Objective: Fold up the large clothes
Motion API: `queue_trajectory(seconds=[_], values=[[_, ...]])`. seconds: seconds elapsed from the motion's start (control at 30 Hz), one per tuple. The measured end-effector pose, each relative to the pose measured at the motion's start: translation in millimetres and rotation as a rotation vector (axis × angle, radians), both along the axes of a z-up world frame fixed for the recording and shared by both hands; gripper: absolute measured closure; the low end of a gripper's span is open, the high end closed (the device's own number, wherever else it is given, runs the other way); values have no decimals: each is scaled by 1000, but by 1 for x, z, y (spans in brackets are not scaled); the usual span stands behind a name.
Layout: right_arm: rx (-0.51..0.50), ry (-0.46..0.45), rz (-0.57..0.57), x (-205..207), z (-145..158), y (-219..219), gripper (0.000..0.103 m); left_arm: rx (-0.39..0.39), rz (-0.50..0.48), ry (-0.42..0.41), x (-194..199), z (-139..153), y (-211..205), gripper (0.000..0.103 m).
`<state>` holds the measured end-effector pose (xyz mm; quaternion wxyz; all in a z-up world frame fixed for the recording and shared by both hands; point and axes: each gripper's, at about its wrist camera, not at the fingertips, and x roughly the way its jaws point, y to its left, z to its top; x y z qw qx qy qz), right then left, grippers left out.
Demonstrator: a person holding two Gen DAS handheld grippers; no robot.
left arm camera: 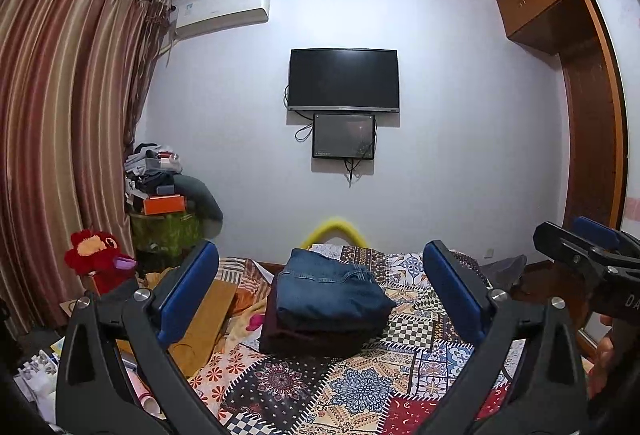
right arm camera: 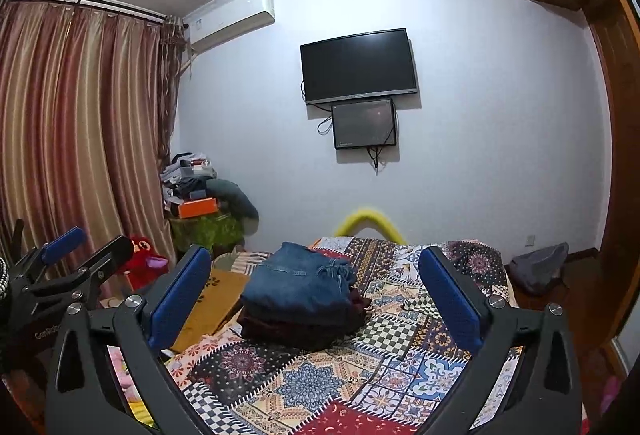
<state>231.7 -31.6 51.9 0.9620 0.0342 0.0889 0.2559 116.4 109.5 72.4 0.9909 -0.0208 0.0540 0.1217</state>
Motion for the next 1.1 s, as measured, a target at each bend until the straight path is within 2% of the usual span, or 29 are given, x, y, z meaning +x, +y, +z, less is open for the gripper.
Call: queue_trajectory(seconds=[0.47, 1.1], values=[[2, 59, 12, 4, -4, -5, 0, -9, -2, 33, 11, -7, -2, 0], [8, 71, 11, 2, 1, -9, 0, -13, -16, 44, 14, -9, -3, 0]])
